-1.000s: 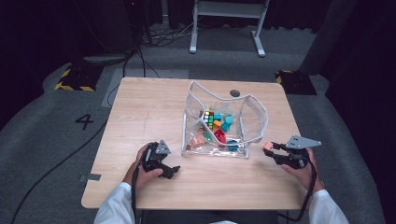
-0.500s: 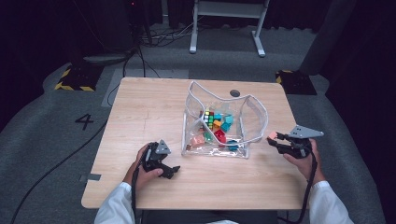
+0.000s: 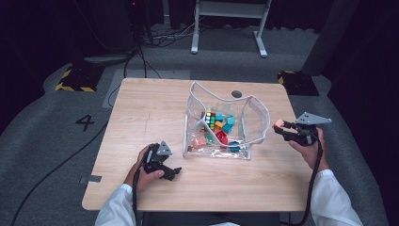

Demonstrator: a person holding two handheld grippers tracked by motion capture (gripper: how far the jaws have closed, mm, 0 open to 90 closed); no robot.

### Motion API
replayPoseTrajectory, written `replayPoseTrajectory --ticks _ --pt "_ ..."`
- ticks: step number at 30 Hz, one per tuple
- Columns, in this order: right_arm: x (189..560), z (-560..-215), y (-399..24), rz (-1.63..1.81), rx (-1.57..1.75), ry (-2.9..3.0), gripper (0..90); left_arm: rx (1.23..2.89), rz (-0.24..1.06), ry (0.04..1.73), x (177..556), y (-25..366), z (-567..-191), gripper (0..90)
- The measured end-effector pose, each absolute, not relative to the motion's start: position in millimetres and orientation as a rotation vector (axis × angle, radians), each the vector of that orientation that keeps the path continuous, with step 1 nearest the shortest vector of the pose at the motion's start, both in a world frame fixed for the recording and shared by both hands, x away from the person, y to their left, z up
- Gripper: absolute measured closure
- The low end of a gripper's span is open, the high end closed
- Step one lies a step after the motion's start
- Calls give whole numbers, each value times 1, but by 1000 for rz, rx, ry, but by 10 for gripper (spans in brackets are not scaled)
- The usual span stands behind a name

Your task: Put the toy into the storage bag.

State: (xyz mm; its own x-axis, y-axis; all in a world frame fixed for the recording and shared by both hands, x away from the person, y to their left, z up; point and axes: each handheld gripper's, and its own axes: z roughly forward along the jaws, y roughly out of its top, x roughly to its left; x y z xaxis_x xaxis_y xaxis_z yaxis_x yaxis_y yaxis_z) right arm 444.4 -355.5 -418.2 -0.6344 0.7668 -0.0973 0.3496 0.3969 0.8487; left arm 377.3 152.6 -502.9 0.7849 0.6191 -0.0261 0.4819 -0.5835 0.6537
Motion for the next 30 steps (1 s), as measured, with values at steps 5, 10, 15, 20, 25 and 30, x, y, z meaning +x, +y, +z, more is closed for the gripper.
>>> replayPoseTrajectory --ticks 5,10,15,20,25,30 --pt "453 -403 -355 1169 956 2160 591 2308 268 813 377 153 -503 29" --pt "460 -391 -356 1159 960 2145 590 2307 268 813 377 153 -503 29" --pt "467 -375 -355 1156 961 2117 590 2307 268 812 377 153 -503 29" --pt "468 -352 -348 1208 923 2095 590 2308 268 813 377 153 -503 29" --pt "466 -337 -339 1209 885 2096 590 2308 267 815 377 153 -503 29" --pt "464 -321 -324 1255 808 2116 590 2306 268 811 377 153 -503 29"
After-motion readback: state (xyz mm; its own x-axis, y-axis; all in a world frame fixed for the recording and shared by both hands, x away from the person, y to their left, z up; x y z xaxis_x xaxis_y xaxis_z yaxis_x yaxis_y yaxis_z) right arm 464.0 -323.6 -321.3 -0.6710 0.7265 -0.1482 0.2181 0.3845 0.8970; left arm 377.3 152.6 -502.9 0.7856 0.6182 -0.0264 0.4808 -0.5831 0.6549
